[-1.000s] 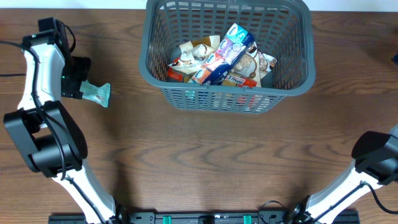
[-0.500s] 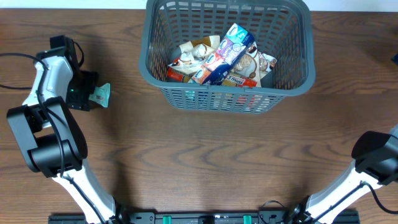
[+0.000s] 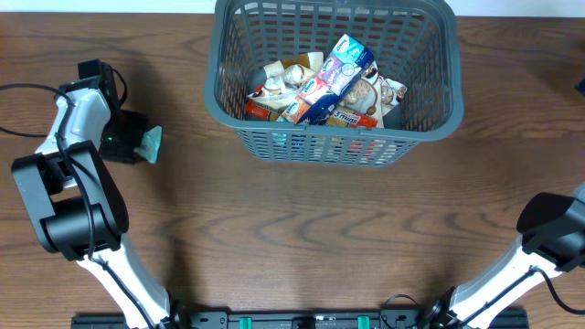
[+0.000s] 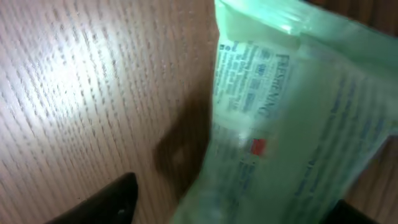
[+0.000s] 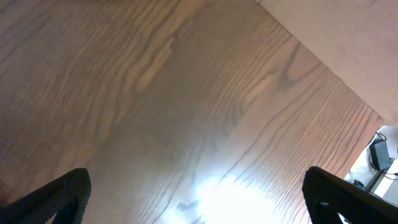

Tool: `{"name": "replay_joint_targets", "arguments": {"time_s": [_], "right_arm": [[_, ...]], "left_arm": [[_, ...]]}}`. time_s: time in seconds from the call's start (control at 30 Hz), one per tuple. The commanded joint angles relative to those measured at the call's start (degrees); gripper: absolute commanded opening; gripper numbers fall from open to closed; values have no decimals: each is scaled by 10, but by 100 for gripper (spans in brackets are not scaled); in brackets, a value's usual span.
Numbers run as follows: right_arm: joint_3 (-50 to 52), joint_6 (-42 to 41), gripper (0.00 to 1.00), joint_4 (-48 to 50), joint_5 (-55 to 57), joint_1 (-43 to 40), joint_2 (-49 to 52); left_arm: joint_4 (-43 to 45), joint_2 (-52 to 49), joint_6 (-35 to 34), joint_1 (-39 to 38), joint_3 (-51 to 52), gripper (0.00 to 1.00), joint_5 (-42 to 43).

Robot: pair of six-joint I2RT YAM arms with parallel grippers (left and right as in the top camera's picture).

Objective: Pack container
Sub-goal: 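Grasp the mint-green wipes pouch with the left gripper, then lift the wipes pouch and lower it into the basket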

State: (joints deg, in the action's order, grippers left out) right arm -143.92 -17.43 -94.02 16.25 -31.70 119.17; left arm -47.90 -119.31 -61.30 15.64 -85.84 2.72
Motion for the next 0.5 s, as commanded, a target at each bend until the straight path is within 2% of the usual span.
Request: {"name": "replay_joint_targets", "arguments": {"time_s": [0.0,0.03,0.3,0.47], "right_arm": [[2,-8,99,0,2,-3,-8],[2,-8,99,0,2,-4,-8],[2,-8,99,0,2,-3,-8],[2,-8,99,0,2,-4,-8]], "left_arm": [[-4,-5,7,0,5,19,-5],[-4,-5,7,0,5,6,-5],[0,12,23,-8,3,5,11],[25,81,104,-34,-29,6,10]]}}
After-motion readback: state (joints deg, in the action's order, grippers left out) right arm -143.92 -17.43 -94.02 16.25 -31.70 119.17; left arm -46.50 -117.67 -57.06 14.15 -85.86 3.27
